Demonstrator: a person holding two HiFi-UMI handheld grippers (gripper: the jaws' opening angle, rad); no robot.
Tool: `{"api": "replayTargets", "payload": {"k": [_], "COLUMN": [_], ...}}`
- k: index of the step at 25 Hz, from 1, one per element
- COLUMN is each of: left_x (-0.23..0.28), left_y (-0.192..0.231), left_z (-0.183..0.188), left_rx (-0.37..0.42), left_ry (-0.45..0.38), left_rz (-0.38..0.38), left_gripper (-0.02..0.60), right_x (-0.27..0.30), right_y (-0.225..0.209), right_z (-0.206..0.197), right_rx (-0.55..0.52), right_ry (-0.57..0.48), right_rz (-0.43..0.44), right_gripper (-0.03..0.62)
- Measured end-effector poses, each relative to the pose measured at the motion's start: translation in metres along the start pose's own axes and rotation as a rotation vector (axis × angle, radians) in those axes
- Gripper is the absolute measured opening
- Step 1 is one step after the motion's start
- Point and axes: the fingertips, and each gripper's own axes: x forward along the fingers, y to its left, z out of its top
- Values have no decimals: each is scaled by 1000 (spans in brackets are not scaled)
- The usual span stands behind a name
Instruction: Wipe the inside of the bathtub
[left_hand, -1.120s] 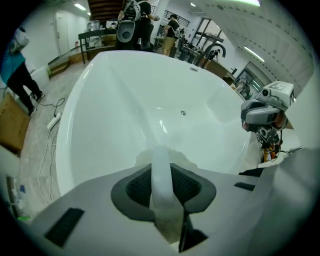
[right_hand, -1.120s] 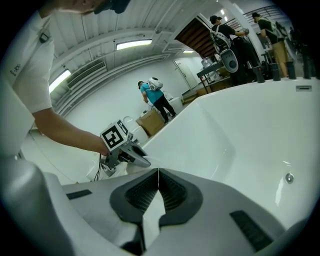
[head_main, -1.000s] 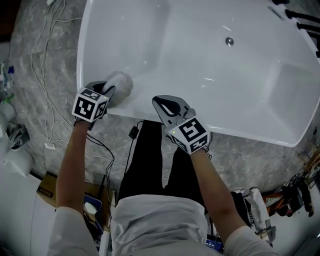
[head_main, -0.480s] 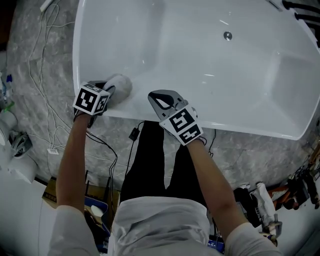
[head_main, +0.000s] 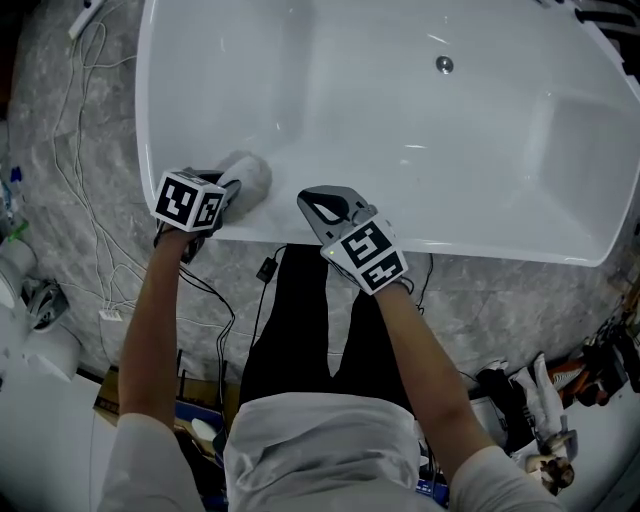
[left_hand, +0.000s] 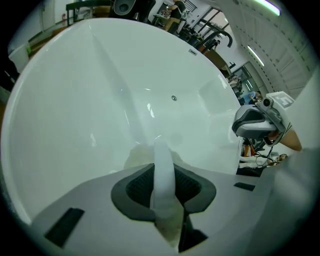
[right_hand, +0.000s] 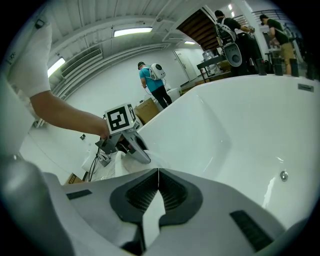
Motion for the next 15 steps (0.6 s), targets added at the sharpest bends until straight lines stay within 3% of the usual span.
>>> {"api": "replayTargets", "payload": {"k": [15], "left_x": [29], "left_y": [-53], "left_z": [26], "left_rx": [20], "left_ry": [24], "left_rz": [-141], "left_gripper": [101], "right_x": [-28], "right_y": [-31], "right_z": [-4], "right_rx": [50], "right_ry": [-24], "right_rz": [-89], "right_gripper": [20]}}
